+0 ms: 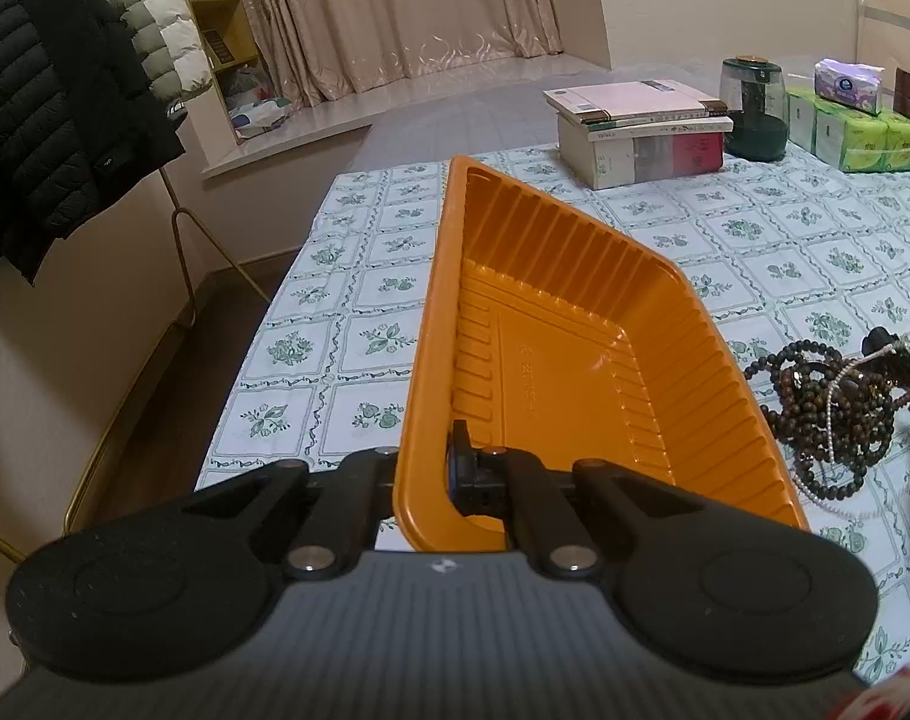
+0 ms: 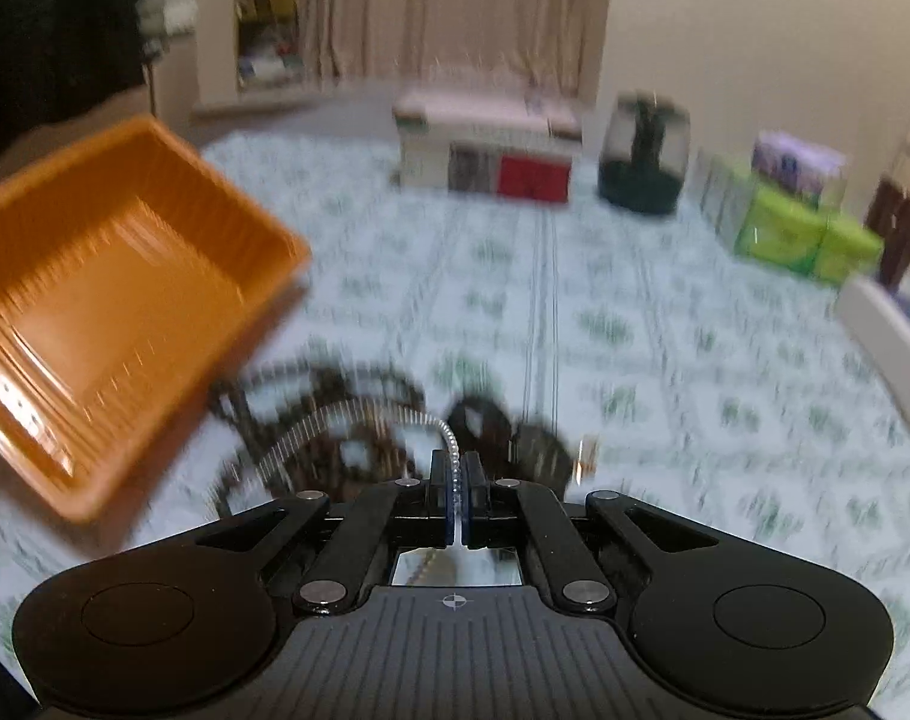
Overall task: Organize jewelry
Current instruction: 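Grasp the pearl necklace with the right gripper and lift it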
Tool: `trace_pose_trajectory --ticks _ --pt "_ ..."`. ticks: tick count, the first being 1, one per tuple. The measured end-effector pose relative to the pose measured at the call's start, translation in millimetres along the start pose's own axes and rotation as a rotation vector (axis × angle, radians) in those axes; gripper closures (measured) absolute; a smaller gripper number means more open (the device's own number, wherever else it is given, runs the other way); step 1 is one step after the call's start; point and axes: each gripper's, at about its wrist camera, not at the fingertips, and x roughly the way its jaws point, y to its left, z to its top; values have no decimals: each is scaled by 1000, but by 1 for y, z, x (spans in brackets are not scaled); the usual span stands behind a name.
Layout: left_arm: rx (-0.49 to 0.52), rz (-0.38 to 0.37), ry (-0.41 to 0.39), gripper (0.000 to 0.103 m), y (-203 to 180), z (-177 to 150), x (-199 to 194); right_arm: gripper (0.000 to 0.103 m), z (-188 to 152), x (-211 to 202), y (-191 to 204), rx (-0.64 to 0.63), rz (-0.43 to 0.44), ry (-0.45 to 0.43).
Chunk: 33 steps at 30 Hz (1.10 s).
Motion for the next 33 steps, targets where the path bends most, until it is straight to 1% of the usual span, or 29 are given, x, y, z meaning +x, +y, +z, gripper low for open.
trace_pose_trajectory --ticks 6,11,18,23,28,31,33 --pt "-4 -4 2 99 2 2 0 101 41 -31 8 -74 30 -114" --pt "8 -11 4 99 2 2 0 101 68 -41 20 -137 69 -165" --pt "22 -16 7 99 2 4 0 101 110 -53 43 -201 177 -228" --pt "31 -18 9 99 3 4 1 101 135 -63 67 -252 248 -278" --pt "51 -24 15 99 4 5 2 101 148 -64 89 -302 305 -299" --pt "64 -27 20 99 3 4 2 101 149 -56 101 -326 334 -281" --pt "68 -30 24 99 3 4 3 101 148 -45 107 -337 355 -253"
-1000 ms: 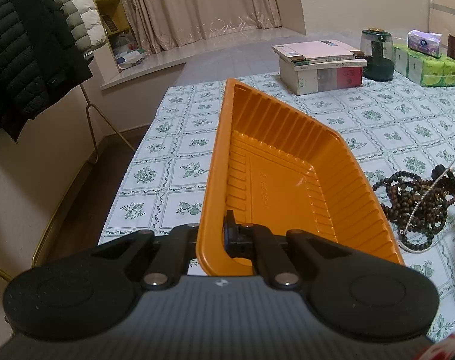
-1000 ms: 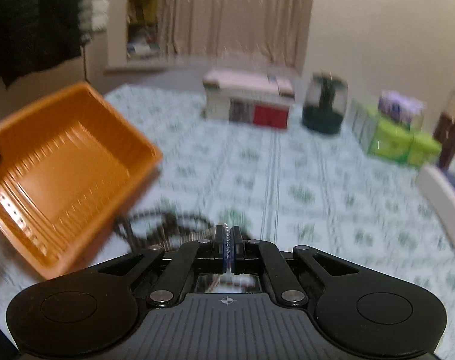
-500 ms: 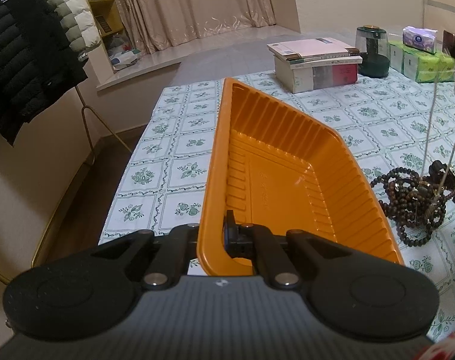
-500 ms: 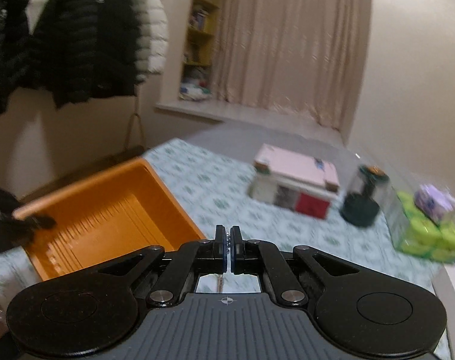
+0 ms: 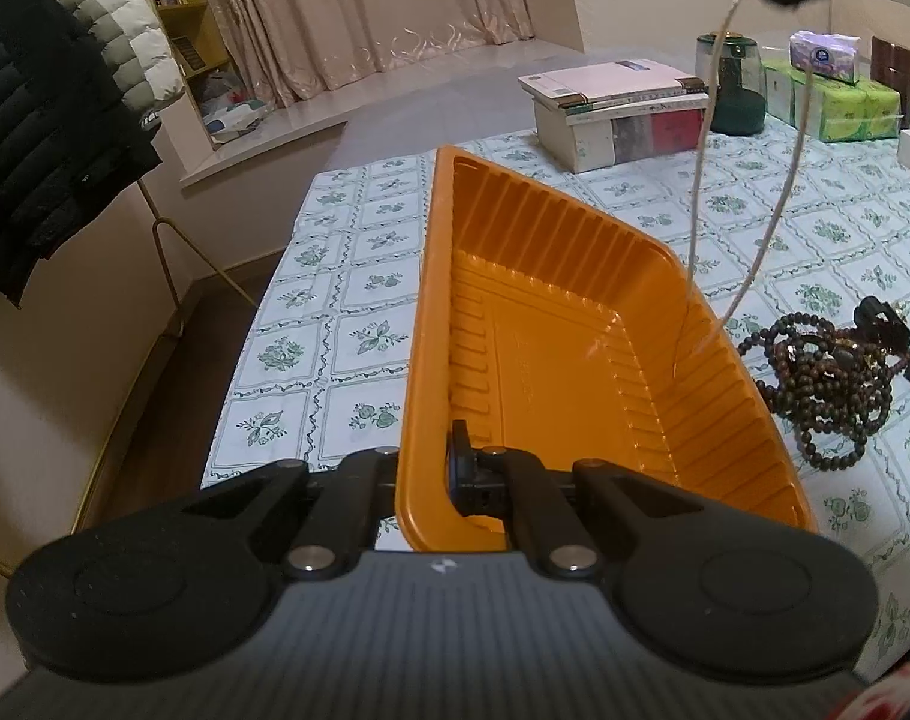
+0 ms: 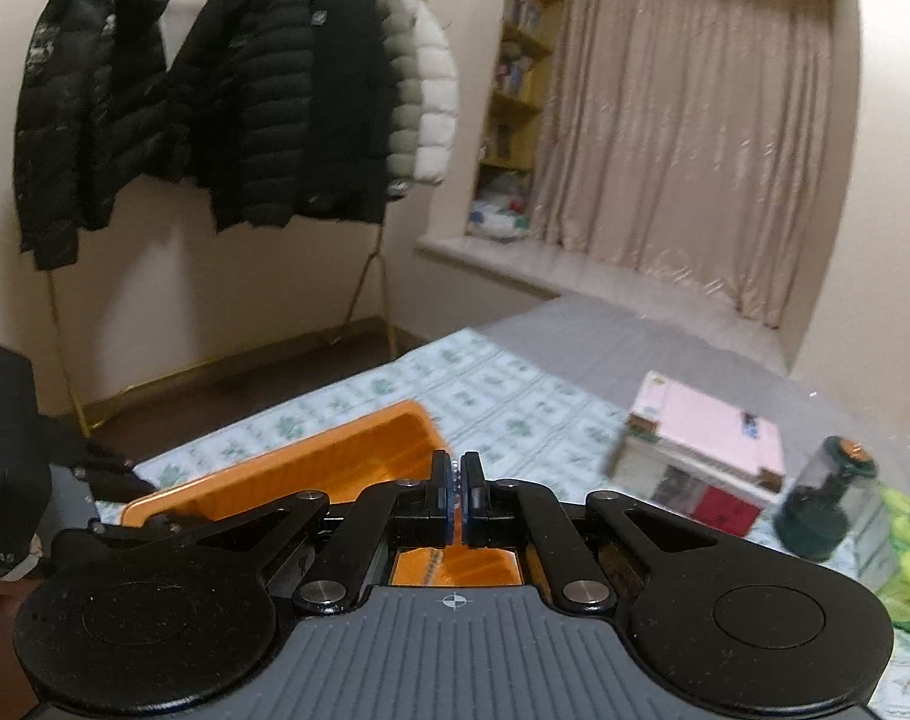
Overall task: Organize jewelry
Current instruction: 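Grasp the pearl necklace with the right gripper and lift it, then lower the pearl necklace into the tray and open the right gripper while the left gripper holds the tray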
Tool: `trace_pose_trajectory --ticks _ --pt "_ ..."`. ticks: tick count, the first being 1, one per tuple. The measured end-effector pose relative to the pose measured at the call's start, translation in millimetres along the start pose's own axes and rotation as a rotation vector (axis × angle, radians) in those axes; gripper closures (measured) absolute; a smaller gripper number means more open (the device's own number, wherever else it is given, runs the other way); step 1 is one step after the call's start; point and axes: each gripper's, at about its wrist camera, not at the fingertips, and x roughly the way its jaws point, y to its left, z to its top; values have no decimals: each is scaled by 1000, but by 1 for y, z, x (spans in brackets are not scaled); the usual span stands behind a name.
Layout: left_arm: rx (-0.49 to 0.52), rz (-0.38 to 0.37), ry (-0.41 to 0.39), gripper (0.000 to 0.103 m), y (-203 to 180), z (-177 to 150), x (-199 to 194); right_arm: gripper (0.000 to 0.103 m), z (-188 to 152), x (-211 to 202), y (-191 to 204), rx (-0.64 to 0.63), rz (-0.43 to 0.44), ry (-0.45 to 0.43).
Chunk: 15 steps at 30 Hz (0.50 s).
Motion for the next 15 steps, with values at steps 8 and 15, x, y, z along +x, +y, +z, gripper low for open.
trace_pose_trajectory --ticks 8,15 --pt "51 -15 13 99 -1 0 2 101 -14 42 14 -2 99 140" --pt "74 -16 24 100 -2 -1 7 101 -24 70 17 49 182 214"
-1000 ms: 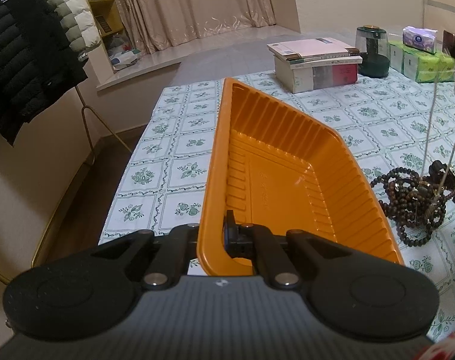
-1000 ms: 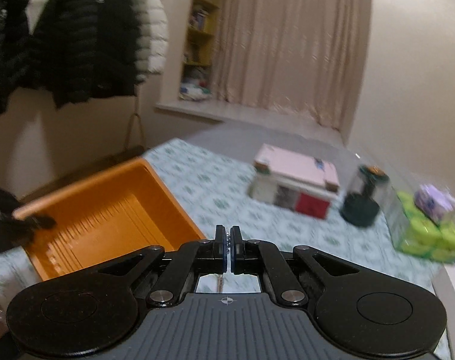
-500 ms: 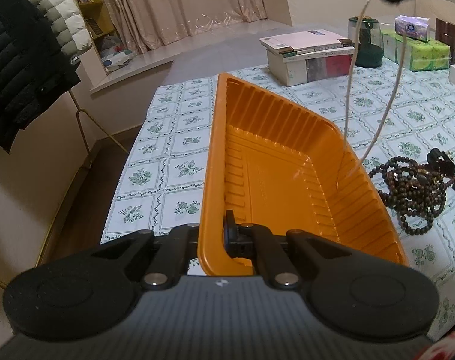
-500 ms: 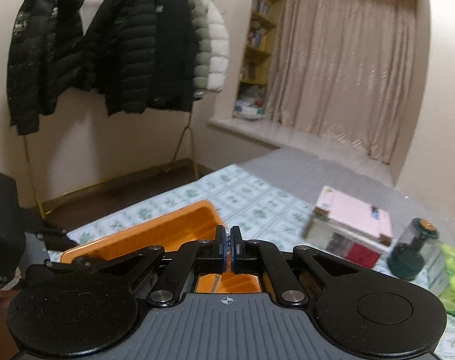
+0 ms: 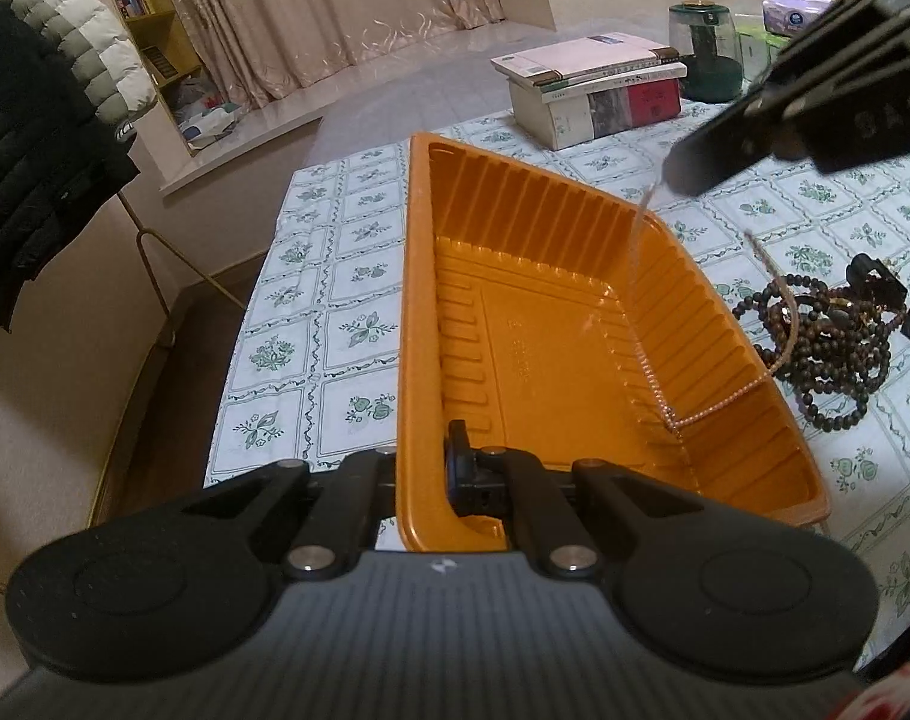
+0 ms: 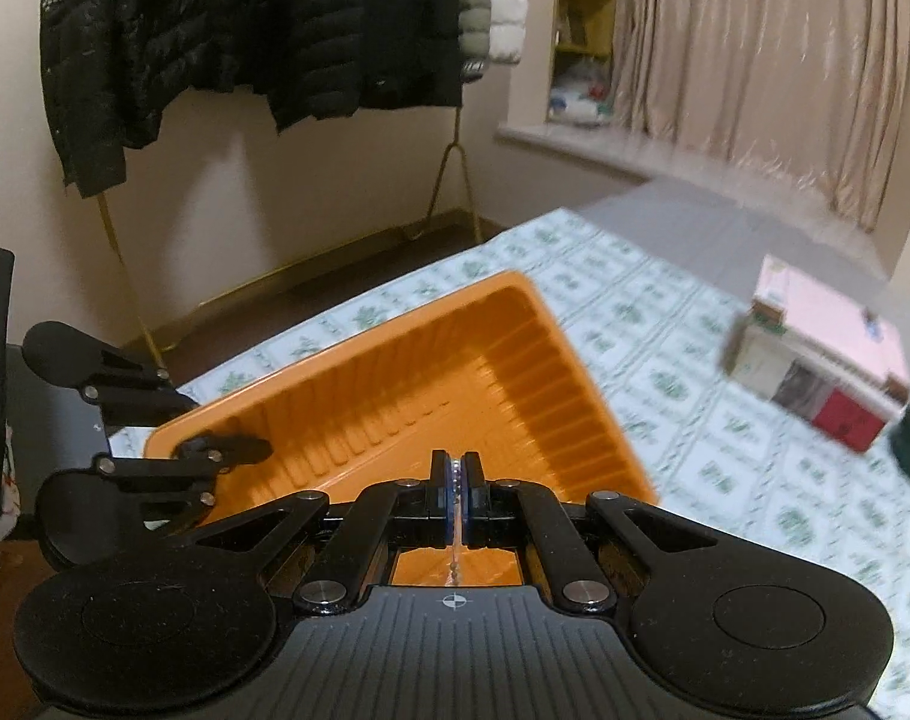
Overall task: Organize jewelry
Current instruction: 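Lower the pearl necklace into the tray and open the right gripper while the left gripper holds the tray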
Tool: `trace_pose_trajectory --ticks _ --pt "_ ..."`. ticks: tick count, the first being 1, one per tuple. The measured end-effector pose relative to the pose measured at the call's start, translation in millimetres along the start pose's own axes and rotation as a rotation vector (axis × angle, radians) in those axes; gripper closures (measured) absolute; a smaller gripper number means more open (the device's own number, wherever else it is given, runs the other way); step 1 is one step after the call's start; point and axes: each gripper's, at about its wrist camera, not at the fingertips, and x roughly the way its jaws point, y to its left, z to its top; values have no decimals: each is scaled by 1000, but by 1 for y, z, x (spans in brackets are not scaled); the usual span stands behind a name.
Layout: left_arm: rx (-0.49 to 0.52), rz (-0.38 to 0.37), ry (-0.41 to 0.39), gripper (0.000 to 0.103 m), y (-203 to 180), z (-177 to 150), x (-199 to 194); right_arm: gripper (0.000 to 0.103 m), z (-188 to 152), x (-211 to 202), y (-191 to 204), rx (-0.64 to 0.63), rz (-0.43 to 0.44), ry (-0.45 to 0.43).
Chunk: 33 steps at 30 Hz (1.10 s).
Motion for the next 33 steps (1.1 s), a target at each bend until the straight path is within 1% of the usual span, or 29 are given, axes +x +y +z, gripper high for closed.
trace_pose_trajectory --ticks 4,6,8,10,12,14,17,23,24,25,26,27,28,30,33 --pt "-4 -2 -2 100 0 -1 0 101 -2 12 -1 29 52 26" --pt "-8 -2 -2 100 1 -1 1 101 1 12 -1 57 98 10" --pt "-11 -3 -2 100 1 -1 1 101 6 12 -1 74 117 -9" --pt "-12 -5 -2 100 1 -1 1 101 8 15 -1 80 116 -9" --pt "-11 -7 -3 100 1 -2 2 101 6 23 -2 96 119 16" --pt "-9 -9 -3 100 1 -2 1 101 1 30 -3 101 127 50" --pt "-8 -10 -3 100 0 -2 1 101 -8 33 -4 105 114 71" --pt "0 -11 -3 100 0 0 2 100 -21 19 -16 176 101 26" --pt "1 -12 -3 100 0 -1 2 96 -24 15 -19 194 82 18" --pt "2 -11 -3 100 -1 -1 2 81 -30 10 -24 219 61 8" --pt "2 -12 -3 100 -1 -1 2 70 -36 4 -29 246 48 -1" --pt "3 -12 -4 100 -1 -1 1 50 -44 -2 -35 278 35 -12" --pt "4 -11 -4 100 -1 0 1 47 -54 -11 -40 310 14 -31" --pt "5 -12 -5 100 -1 -1 2 47 -73 -27 -48 350 -42 -47" --pt "4 -14 -5 100 -2 -1 2 47 -112 -48 -61 422 -152 -41"
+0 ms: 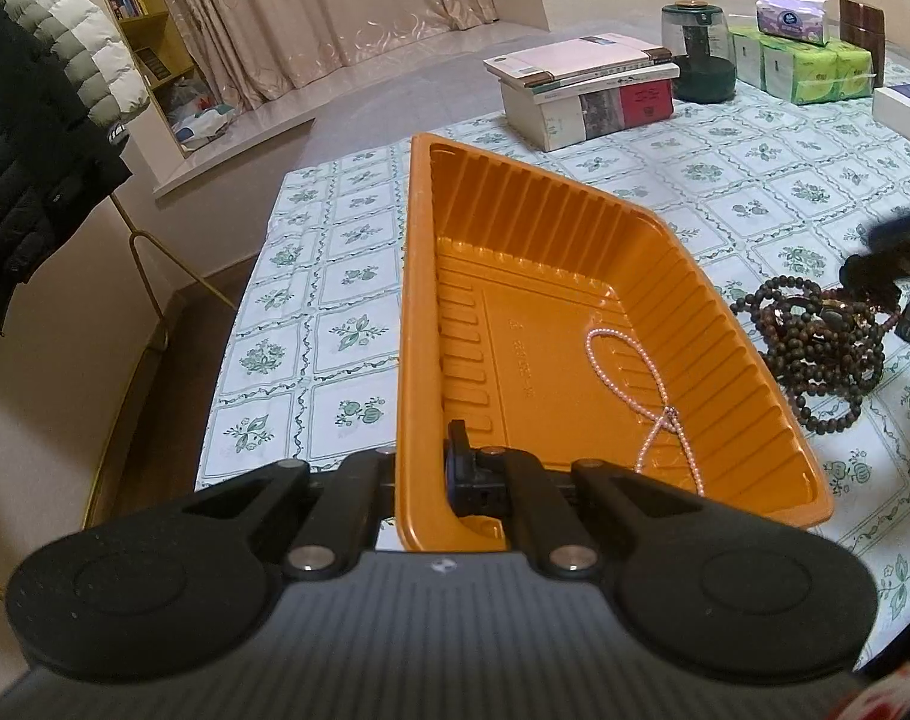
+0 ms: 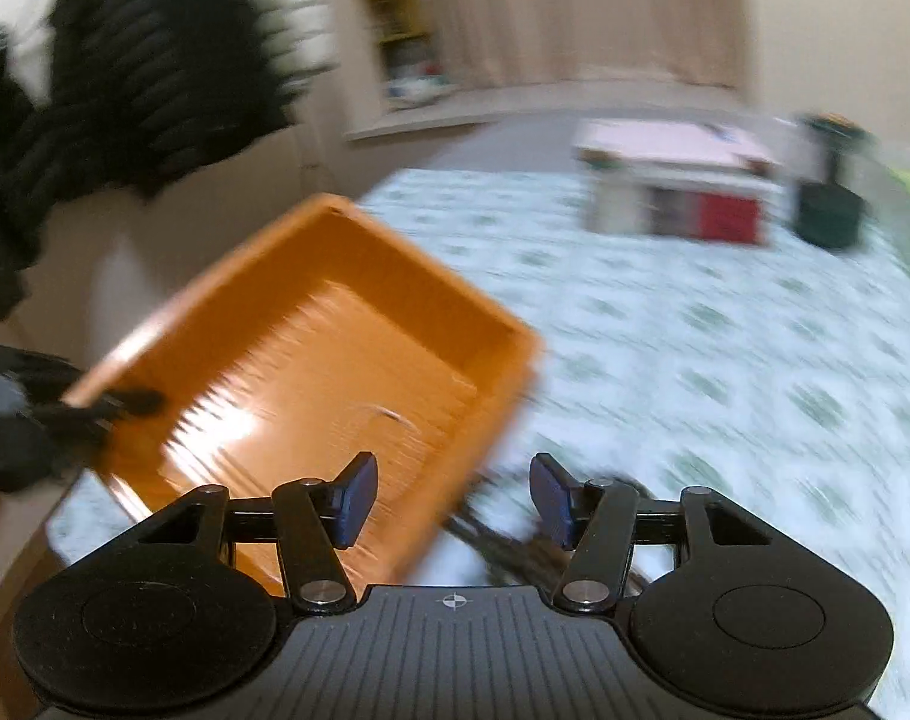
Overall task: Organize jewelry
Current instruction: 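Lower the pearl necklace into the tray and open the right gripper while the left gripper holds the tray, then grasp the black cylindrical case with the right gripper and lift it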
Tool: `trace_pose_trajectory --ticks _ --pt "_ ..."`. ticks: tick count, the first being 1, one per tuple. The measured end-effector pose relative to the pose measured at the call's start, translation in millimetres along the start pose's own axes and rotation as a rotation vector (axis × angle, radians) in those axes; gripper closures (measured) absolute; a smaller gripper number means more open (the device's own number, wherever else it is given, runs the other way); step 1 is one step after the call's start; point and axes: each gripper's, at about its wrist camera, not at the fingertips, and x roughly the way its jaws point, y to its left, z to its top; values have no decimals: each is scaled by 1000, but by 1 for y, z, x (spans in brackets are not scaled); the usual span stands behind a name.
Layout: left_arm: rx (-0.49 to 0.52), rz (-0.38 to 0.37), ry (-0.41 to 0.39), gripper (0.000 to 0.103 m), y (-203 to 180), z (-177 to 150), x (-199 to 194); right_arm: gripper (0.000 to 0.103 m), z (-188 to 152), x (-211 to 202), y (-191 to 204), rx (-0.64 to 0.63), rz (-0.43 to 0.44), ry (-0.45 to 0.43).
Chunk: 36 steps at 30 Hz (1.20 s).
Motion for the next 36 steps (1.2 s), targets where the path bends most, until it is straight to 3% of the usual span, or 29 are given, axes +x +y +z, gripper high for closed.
trace_pose_trajectory --ticks 6,12,14,16,17,28,36 --pt "-1 0 0 100 0 0 0 47 -55 -27 -54 112 -219 26" --pt "2 4 8 100 -2 -2 0 47 -79 -40 -80 140 -334 13" --pt "0 4 10 100 -2 -1 0 46 -82 -39 -84 102 -325 13" --pt "-1 5 11 100 -2 -1 0 19 -84 -35 -85 46 -320 28" --pt "-1 5 12 100 -2 0 0 16 -84 -33 -85 20 -316 26" --pt "0 6 12 100 -3 0 1 15 -79 1 -104 -104 -323 56" --pt "7 9 18 100 -4 0 3 15 -76 18 -120 -96 -290 114"
